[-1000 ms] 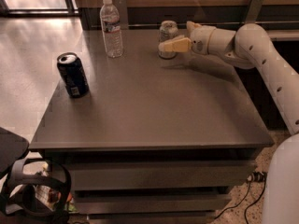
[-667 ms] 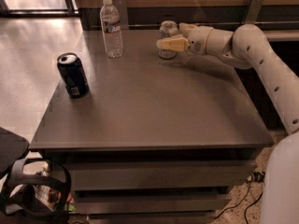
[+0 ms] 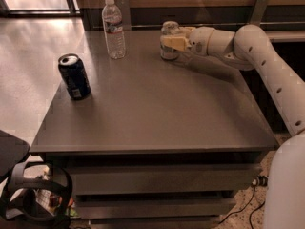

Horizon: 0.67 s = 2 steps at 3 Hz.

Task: Move 7up can near pepsi can

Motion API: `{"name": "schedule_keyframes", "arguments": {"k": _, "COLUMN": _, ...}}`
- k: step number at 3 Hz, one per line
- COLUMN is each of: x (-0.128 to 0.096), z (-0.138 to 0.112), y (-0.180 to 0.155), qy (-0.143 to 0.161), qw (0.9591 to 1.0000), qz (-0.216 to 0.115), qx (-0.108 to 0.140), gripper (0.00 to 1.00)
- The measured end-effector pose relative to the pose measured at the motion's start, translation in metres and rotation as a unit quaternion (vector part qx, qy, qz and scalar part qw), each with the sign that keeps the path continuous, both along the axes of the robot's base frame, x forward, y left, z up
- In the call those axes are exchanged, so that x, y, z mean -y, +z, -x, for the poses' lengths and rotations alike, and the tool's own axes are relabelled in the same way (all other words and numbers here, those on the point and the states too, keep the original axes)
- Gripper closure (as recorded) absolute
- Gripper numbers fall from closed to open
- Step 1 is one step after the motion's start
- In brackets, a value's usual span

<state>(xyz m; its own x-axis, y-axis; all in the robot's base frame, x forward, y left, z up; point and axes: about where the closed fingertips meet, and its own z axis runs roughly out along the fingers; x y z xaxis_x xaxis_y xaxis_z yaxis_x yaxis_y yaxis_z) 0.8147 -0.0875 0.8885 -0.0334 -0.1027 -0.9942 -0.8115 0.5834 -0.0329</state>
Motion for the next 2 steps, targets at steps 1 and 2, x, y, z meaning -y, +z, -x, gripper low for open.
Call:
{"name": "schedule_keyframes", "arguments": {"k": 1, "x": -0.0026, "z": -0.0001, "y": -0.0005, "qy": 0.002, "qw": 1.0, "qz": 0.0, "qx": 0.0, "gripper": 0.97}}
{"name": "schedule_keyframes", "arguments": {"k": 2, "x": -0.0053, "z": 0.0005, "y": 0.0009, "qy": 0.004, "qw": 1.0, "qz": 0.001, "qx": -0.001, "gripper": 1.0}}
